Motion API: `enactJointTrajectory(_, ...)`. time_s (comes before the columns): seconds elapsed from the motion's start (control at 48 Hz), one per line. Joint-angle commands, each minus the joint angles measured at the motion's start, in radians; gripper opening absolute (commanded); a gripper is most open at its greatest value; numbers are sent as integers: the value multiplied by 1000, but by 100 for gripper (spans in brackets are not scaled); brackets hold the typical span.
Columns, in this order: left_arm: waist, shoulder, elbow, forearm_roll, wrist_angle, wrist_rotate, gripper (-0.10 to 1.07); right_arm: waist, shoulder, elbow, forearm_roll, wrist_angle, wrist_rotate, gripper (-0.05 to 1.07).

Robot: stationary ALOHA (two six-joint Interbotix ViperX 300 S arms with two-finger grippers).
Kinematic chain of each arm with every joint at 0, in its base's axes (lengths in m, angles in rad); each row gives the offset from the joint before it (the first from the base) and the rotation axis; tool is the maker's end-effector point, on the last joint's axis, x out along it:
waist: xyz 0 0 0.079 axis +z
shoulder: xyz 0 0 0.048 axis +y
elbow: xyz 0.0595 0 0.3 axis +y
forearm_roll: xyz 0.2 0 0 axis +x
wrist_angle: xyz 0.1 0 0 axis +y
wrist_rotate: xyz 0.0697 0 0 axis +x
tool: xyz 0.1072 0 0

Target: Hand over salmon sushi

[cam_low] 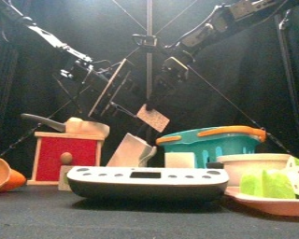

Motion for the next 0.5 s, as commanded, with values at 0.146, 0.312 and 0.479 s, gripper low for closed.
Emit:
enactJointTrajectory(0.146, 5, -18, 2, 34, -5, 2, 55, -14, -87, 48, 29, -67, 8, 104)
enactJointTrajectory(0.312, 5, -20, 9, 80, -5, 2, 55, -29, -120, 94, 98, -117, -9, 104)
enactJointTrajectory(0.479, 5, -32, 32, 195, 8, 6, 55, -29, -179, 156, 143, -190, -8, 104)
